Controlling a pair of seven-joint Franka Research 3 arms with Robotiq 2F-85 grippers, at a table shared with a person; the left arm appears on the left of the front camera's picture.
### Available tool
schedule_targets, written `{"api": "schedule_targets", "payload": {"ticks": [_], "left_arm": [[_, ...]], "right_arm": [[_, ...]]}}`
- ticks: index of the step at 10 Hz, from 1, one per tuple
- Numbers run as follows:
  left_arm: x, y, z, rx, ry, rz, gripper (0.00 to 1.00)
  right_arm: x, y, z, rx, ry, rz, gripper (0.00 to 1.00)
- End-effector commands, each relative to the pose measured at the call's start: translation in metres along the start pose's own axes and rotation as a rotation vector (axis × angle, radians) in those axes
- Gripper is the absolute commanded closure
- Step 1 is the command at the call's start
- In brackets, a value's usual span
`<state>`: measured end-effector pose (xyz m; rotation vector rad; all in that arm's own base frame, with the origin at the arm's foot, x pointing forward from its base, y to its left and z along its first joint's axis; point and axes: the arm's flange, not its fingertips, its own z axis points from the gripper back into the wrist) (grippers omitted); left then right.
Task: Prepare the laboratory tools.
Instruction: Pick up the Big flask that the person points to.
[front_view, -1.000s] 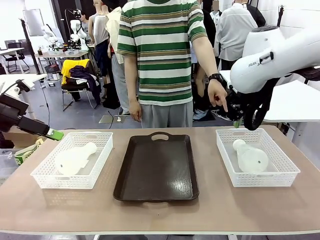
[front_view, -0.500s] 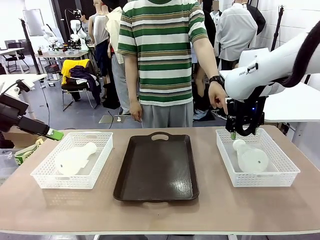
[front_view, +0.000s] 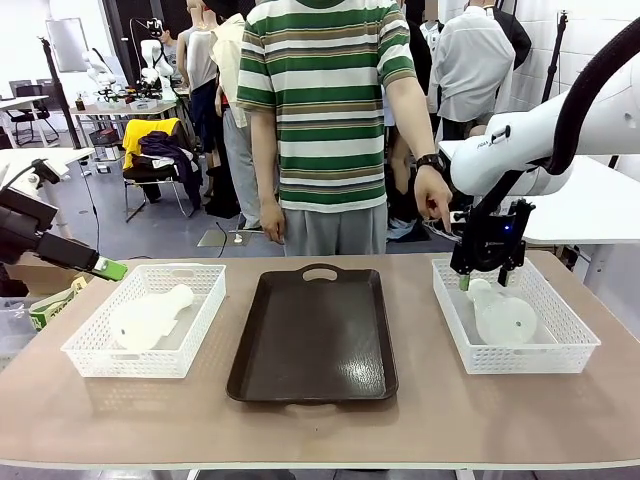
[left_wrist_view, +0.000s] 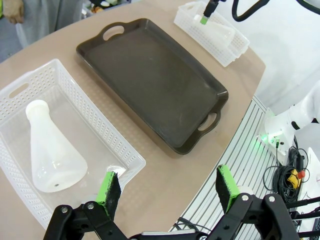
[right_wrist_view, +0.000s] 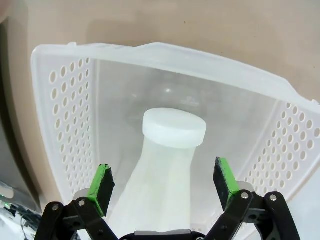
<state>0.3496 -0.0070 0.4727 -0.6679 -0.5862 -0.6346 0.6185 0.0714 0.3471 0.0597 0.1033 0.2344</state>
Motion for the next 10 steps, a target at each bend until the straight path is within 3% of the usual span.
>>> {"api": "schedule_targets", "payload": {"ticks": [1, 10], "left_arm": [[-0.001, 0.002, 0.000, -0.017, -0.017, -0.015, 0.00], [-0.001, 0.002, 0.000, -0.017, -0.017, -0.015, 0.00]], "right_arm": [[0.011, -0.006, -0.002, 0.023, 0.021, -0.009, 0.00], [0.018, -0.005, -0.023, -0.013, -0.004, -0.071, 0.00]]}}
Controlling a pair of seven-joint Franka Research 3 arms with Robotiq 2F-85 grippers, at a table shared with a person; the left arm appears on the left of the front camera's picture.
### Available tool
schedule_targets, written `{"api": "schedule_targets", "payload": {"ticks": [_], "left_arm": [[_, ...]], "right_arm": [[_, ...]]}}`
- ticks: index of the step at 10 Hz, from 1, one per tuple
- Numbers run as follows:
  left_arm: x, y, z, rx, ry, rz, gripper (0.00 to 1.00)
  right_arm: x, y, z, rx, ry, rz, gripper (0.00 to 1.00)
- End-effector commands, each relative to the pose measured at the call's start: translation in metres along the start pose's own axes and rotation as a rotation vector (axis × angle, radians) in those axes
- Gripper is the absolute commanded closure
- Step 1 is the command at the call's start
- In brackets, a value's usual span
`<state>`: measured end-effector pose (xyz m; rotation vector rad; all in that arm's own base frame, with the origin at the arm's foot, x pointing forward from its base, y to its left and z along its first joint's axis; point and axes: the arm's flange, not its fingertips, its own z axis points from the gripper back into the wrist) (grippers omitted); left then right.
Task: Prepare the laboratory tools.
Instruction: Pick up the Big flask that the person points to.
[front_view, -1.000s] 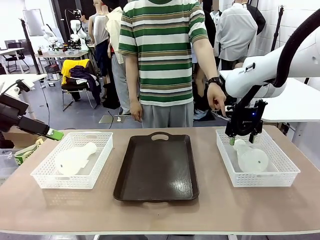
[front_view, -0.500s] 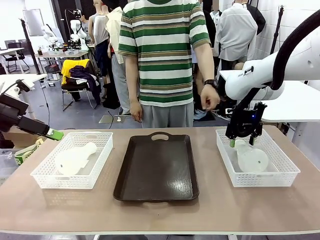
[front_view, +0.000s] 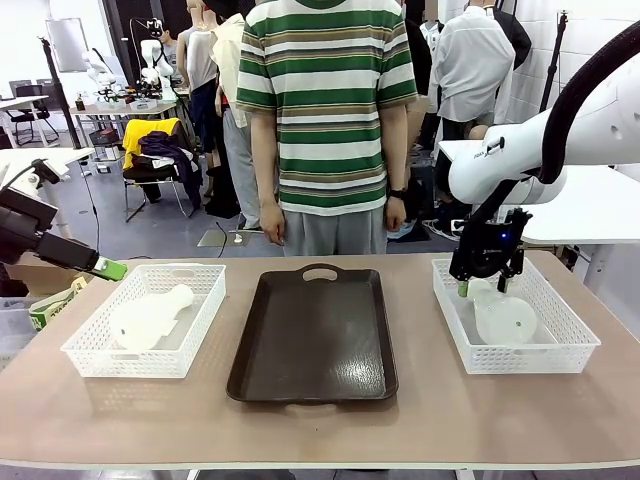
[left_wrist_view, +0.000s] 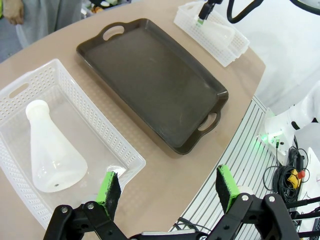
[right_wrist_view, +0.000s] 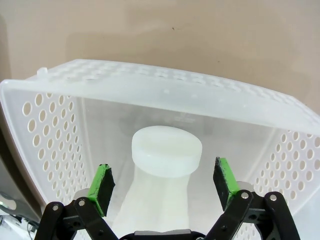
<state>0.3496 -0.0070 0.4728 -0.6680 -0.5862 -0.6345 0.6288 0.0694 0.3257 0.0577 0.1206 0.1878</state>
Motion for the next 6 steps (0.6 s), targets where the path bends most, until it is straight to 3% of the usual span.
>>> {"api": "schedule_targets", "payload": {"ticks": [1, 2, 6], "left_arm": [[-0.0006, 0.0019, -0.0002, -0.017, -0.017, -0.016, 0.00], [-0.0006, 0.0019, -0.0002, -0.017, -0.017, -0.016, 0.00], [-0.0006, 0.0019, -0.0002, -0.017, -0.017, -0.016, 0.00]], "right_arm": [[0.0066, 0.0022, -0.0039, -0.025, -0.019, -0.026, 0.00], [0.0069, 0.0024, -0.0041, -0.046, -0.017, -0.017, 0.07], [0.0068, 0.0026, -0.0051, -0.071, -0.036, -0.032, 0.75]]}}
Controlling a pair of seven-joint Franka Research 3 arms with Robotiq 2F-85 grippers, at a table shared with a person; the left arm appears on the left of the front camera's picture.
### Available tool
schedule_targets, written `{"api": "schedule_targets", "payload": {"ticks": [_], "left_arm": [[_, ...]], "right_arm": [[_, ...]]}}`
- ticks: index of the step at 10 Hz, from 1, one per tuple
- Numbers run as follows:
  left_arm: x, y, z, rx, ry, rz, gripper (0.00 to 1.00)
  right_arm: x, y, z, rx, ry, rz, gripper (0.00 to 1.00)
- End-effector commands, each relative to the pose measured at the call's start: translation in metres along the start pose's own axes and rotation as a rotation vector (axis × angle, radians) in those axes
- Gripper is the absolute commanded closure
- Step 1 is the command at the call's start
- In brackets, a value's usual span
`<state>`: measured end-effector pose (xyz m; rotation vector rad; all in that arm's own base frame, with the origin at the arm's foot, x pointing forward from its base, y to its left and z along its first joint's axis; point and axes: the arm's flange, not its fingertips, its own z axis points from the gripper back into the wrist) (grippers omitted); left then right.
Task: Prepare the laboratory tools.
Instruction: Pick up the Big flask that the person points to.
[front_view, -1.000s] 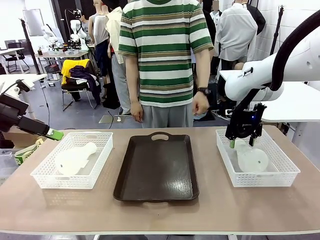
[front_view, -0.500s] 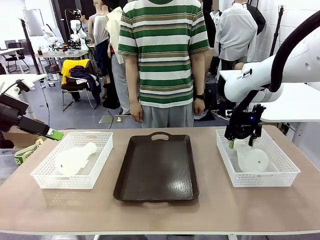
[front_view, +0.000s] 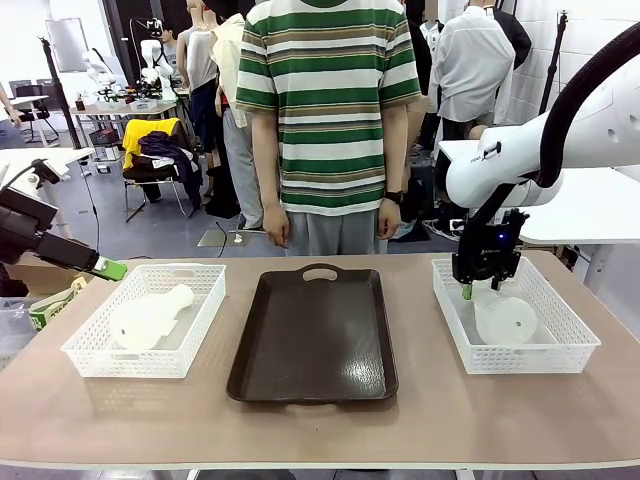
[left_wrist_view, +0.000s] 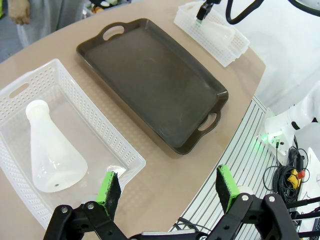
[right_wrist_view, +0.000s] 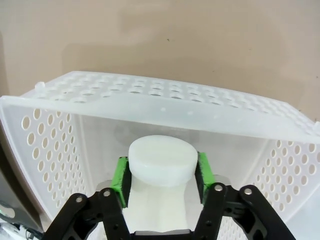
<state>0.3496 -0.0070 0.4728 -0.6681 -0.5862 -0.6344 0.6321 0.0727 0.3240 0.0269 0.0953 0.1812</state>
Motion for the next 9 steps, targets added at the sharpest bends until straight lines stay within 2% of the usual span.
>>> {"api": "schedule_targets", "payload": {"ticks": [1, 2, 6, 7, 8, 9], "left_arm": [[-0.001, 0.002, 0.000, -0.017, -0.017, -0.016, 0.00], [-0.001, 0.002, 0.000, -0.017, -0.017, -0.016, 0.00], [-0.001, 0.002, 0.000, -0.017, -0.017, -0.016, 0.00], [-0.001, 0.002, 0.000, -0.017, -0.017, -0.016, 0.00], [-0.001, 0.002, 0.000, -0.017, -0.017, -0.016, 0.00], [-0.001, 0.002, 0.000, -0.017, -0.017, -0.016, 0.00]], "right_arm": [[0.004, -0.001, -0.007, -0.042, -0.003, -0.032, 0.93], [0.004, -0.001, -0.010, -0.045, 0.004, -0.038, 1.00], [0.002, 0.001, -0.008, -0.027, -0.006, -0.040, 1.00], [-0.005, 0.010, -0.010, 0.063, 0.018, 0.055, 1.00], [0.000, -0.001, 0.000, -0.014, 0.000, -0.024, 1.00], [0.000, -0.001, 0.000, -0.014, 0.000, -0.024, 1.00]]}}
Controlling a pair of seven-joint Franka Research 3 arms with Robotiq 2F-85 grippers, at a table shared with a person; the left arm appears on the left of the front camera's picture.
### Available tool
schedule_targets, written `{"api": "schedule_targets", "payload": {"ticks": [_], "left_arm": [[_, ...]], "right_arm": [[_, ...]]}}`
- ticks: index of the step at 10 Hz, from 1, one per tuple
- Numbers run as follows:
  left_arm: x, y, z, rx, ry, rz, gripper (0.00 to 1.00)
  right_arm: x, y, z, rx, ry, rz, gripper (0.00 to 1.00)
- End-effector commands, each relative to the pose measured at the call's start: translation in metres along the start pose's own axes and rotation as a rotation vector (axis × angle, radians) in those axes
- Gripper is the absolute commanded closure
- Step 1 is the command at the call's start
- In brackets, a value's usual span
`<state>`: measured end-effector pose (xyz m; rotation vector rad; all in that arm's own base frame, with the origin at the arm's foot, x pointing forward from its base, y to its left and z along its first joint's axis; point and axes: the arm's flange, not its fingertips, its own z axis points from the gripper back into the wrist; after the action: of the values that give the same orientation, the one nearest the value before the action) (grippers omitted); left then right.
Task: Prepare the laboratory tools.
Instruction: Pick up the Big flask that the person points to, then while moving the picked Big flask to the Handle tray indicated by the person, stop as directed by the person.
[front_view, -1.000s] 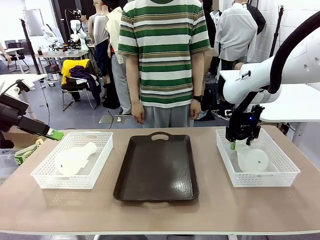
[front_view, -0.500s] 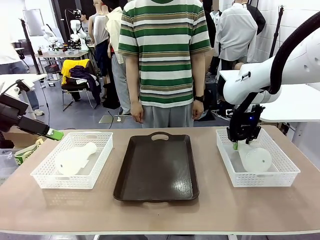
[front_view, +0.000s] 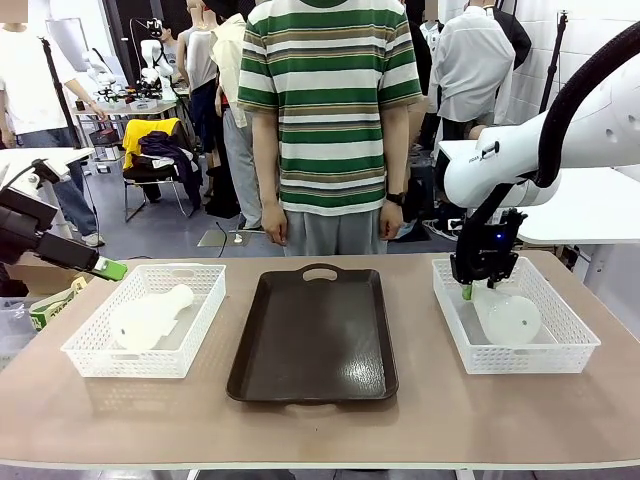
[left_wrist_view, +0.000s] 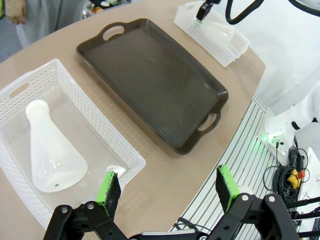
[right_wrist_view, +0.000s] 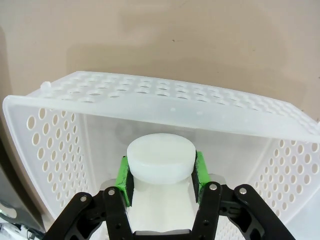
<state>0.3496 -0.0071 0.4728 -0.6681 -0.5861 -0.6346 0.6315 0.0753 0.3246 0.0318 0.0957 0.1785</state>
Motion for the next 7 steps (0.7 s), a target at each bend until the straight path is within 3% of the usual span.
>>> {"api": "schedule_targets", "payload": {"ticks": [1, 7], "left_arm": [[-0.0006, 0.0020, -0.0001, -0.017, -0.017, -0.015, 0.00], [-0.0006, 0.0020, -0.0001, -0.017, -0.017, -0.015, 0.00]], "right_arm": [[0.0002, -0.0039, -0.0004, -0.019, 0.000, -0.022, 1.00], [0.0002, -0.0039, -0.0004, -0.019, 0.000, -0.022, 1.00]]}}
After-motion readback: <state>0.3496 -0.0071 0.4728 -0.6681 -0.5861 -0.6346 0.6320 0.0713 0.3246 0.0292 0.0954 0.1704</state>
